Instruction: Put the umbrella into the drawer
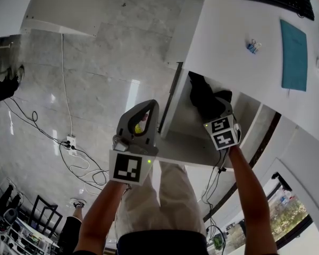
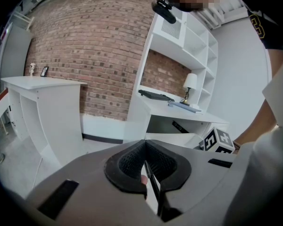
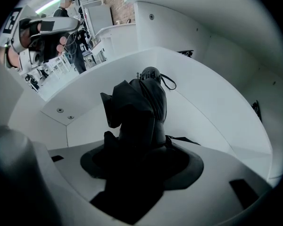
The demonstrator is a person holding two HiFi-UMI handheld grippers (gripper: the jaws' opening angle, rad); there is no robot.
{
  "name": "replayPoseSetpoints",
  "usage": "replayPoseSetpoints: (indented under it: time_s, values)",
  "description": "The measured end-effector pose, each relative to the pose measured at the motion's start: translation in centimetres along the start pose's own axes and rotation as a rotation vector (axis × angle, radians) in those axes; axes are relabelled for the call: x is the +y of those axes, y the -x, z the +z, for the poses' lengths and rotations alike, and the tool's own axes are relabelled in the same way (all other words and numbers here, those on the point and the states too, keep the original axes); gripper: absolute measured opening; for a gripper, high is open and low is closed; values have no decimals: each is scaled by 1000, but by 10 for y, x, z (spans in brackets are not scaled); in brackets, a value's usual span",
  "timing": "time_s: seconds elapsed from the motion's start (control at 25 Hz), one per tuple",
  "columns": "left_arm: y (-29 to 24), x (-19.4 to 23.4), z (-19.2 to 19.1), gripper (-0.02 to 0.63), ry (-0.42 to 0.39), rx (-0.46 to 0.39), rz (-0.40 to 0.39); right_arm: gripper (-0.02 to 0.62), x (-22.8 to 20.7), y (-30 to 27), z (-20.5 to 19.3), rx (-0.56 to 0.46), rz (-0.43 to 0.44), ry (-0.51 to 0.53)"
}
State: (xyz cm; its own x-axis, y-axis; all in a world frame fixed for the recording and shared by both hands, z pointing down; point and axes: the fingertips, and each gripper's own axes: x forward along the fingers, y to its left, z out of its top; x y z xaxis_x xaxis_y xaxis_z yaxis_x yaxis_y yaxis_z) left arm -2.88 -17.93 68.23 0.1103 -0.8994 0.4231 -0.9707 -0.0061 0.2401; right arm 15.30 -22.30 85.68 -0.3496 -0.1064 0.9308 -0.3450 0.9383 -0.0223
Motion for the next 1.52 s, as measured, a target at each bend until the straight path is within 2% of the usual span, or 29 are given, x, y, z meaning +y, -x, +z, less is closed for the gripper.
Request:
replayPoseSetpoints:
  time_s: [0.64, 0.96, 1.16, 1.52]
  values:
    - [9, -11, -2, 18, -5, 9, -26, 265, 1, -4, -2, 37, 10, 8]
    - [13, -21, -9, 18, -52, 32, -76, 268, 2, -5, -2, 47, 13, 8]
    - [15, -30, -11, 18, -116, 52, -123, 270, 1, -5, -4, 61, 4, 9]
    - [15, -32, -9, 18, -121, 49, -116, 275, 0, -4, -4, 79, -6, 4]
